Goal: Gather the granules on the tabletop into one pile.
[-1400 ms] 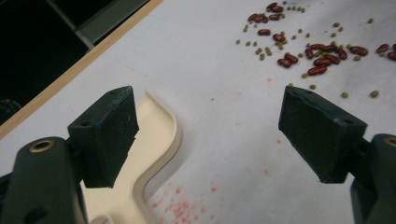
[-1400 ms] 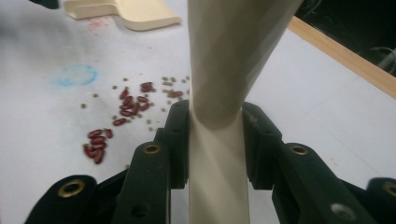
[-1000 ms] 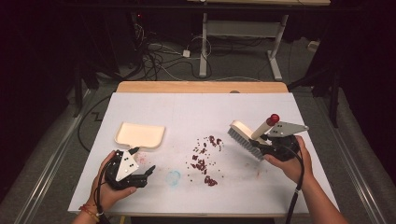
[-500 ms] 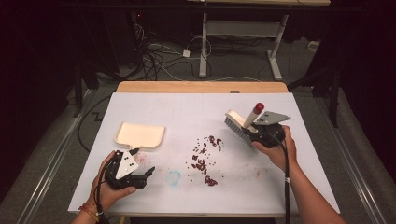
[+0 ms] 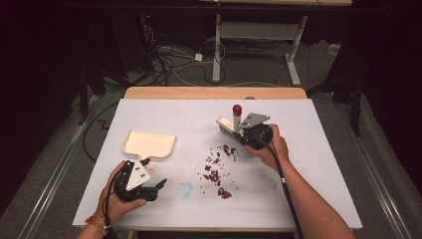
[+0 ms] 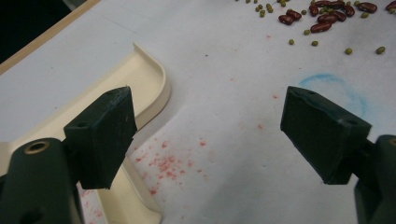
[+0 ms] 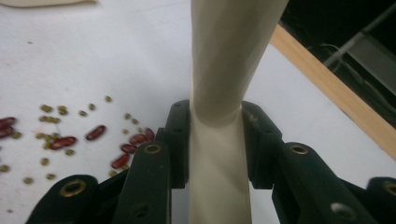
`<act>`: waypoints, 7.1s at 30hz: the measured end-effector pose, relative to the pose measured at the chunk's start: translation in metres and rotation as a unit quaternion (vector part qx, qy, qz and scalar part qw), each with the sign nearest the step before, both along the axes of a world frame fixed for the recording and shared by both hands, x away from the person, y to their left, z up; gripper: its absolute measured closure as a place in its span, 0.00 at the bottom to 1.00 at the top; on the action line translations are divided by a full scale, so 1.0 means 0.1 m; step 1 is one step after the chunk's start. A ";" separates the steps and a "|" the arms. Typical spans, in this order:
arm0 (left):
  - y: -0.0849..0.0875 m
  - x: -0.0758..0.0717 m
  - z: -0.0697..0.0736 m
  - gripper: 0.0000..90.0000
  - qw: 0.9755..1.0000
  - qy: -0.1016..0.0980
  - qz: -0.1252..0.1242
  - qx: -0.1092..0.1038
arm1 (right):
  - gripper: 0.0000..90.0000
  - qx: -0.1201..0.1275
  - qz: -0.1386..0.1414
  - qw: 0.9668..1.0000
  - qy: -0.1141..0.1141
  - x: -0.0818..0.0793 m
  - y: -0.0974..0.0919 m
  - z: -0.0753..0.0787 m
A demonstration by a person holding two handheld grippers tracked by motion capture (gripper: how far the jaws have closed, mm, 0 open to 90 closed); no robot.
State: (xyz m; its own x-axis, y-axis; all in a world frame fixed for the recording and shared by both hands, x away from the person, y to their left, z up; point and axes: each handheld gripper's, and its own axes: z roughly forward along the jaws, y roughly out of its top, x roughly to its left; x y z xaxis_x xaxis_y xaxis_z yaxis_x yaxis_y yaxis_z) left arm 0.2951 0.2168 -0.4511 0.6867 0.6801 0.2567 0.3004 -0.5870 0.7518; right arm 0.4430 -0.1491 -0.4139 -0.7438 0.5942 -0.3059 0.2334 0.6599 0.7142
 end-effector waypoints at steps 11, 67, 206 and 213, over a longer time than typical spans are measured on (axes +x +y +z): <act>0.01 0.01 -0.01 0.20 1.000 0.015 -0.011 -0.011 | 0.75 -0.027 0.076 0.997 0.011 -0.20 0.15 -0.09; 0.04 -0.05 0.05 0.20 1.000 0.003 -0.002 0.011 | 0.75 0.060 0.227 0.962 0.138 -1.51 0.20 0.26; -0.17 -0.02 -0.09 0.20 0.997 0.028 -0.040 0.067 | 0.75 -0.012 -0.082 0.996 0.036 -0.66 0.27 0.06; -0.17 -0.03 -0.08 0.20 0.997 0.025 -0.040 0.066 | 0.75 0.008 -0.082 0.996 0.032 -0.66 0.41 0.07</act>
State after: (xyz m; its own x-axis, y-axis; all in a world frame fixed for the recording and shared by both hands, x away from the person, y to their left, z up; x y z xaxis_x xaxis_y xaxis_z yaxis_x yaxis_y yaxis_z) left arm 0.2923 0.1999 -0.4595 0.7519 0.5851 0.3038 0.2839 -0.7033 0.6518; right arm 0.3772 -0.1079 -0.4069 -0.6536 0.7145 -0.2495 0.3834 0.5969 0.7048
